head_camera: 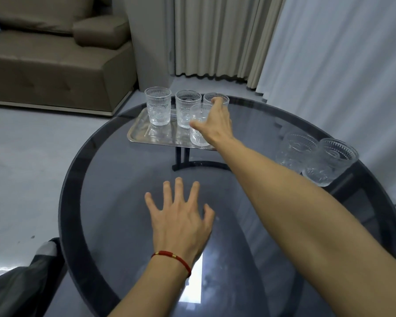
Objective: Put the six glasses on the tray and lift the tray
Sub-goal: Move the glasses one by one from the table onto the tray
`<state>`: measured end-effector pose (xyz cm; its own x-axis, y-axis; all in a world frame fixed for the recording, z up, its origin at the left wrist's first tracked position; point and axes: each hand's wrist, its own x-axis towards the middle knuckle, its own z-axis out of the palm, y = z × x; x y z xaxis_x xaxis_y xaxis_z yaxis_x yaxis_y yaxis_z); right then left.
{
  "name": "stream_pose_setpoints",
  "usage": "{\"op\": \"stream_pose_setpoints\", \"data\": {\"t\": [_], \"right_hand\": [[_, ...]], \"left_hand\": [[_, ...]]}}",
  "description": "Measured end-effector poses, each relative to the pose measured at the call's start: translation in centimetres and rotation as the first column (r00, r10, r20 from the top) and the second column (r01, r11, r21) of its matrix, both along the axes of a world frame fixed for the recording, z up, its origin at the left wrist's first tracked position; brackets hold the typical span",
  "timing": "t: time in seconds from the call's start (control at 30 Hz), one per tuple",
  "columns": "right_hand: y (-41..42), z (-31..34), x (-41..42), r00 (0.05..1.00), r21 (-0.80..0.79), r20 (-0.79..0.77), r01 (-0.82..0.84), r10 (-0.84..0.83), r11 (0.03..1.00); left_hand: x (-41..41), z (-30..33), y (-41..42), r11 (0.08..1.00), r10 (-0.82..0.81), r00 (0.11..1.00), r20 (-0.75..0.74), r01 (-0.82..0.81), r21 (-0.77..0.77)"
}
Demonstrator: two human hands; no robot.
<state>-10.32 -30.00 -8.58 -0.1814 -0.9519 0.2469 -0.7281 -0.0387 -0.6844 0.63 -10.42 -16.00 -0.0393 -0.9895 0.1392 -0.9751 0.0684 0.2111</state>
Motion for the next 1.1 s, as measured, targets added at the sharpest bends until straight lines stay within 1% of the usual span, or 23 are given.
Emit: {"op": "stream_pose_setpoints", "data": {"t": [0.13, 0.2, 0.27, 0.3, 0.33, 0.37, 0.4, 0.43, 0.47, 0.5, 0.57, 0.73, 0.8, 0.83, 0.9, 0.97, 1.03, 1.1], "right_hand": [[1.2, 0.8, -0.2, 0.998, 0.087, -0.048, -0.038, 0.042, 0.996], [2.6, 0.8, -0.9, 0.993, 0.031, -0.109, -0.041, 0.044, 0.999], [4.4, 1.2, -2.6, 0.963, -0.101, -0.267, -0.001, -0.026, 0.995], [5.3, 1.5, -3.9, 0.917, -0.144, -0.39, 0.031, -0.086, 0.989], [6.1, 1.9, -5.4, 0.84, -0.132, -0.525, 0.077, -0.136, 0.988], [6.9, 2.2, -7.1, 0.746, -0.062, -0.647, 0.151, -0.155, 0.987], [7.6, 2.5, -8.8, 0.651, 0.039, -0.747, 0.246, -0.135, 0.968], [8.4, 2.7, -10.3, 0.569, 0.139, -0.818, 0.339, -0.085, 0.93], [9.1, 2.8, -11.7, 0.511, 0.21, -0.859, 0.404, -0.029, 0.89], [9.7, 2.7, -12.7, 0.48, 0.248, -0.877, 0.43, 0.013, 0.868], [10.4, 2.3, -14.0, 0.465, 0.266, -0.884, 0.403, 0.054, 0.876], [10.5, 3.1, -15.3, 0.522, 0.304, -0.843, 0.268, 0.127, 0.914], [10.8, 4.2, -15.7, 0.579, 0.328, -0.802, 0.223, 0.146, 0.918], [11.0, 4.8, -15.6, 0.627, 0.339, -0.765, 0.202, 0.144, 0.919], [11.4, 5.9, -14.8, 0.764, 0.351, -0.633, 0.139, 0.125, 0.926], [11.5, 7.1, -13.1, 0.885, 0.329, -0.445, 0.024, 0.133, 0.944], [10.9, 8.3, -10.6, 0.938, 0.244, -0.3, -0.103, 0.177, 0.964], [9.9, 9.3, -7.4, 0.945, 0.163, -0.228, -0.202, 0.236, 0.966]], "left_hand": [[0.1, 0.0, 0.1, 1.0, 0.001, 1.0, 0.009, -0.001, 0.006], [0.1, 0.1, 0.2, 1.0, 0.0, 1.0, 0.012, 0.0, 0.009], [0.1, 0.1, 0.2, 1.0, -0.001, 1.0, 0.015, 0.001, 0.003], [0.2, 0.2, 0.2, 1.0, -0.003, 1.0, 0.015, 0.003, 0.006], [0.2, 0.2, 0.2, 1.0, -0.005, 1.0, 0.015, 0.005, 0.011], [0.2, 0.2, 0.2, 1.0, -0.007, 1.0, 0.016, 0.006, 0.014], [0.2, 0.2, 0.3, 1.0, -0.007, 1.0, 0.017, 0.007, 0.013], [0.2, 0.2, 0.3, 1.0, -0.006, 1.0, 0.018, 0.006, 0.012], [0.2, 0.3, 0.4, 1.0, -0.004, 1.0, 0.016, 0.004, 0.012], [0.2, 0.3, 0.4, 1.0, -0.002, 1.0, 0.013, 0.002, 0.011], [0.2, 0.4, 0.5, 1.0, 0.003, 1.0, 0.005, -0.003, 0.005], [0.5, 0.6, 0.6, 1.0, 0.003, 1.0, -0.002, -0.003, 0.019], [0.9, 1.0, 0.4, 1.0, 0.025, 1.0, -0.01, -0.025, 0.005], [1.1, 1.1, 0.3, 0.999, 0.043, 0.999, -0.013, -0.043, -0.003], [1.7, 1.2, 0.2, 0.997, 0.074, 0.997, -0.016, -0.074, -0.008], [2.3, 1.0, 0.2, 0.996, 0.087, 0.996, -0.021, -0.087, 0.009], [2.8, 0.9, 0.2, 0.995, 0.101, 0.994, -0.031, -0.101, 0.01], [3.3, 1.0, 0.0, 0.993, 0.118, 0.992, -0.04, -0.118, 0.009]]}}
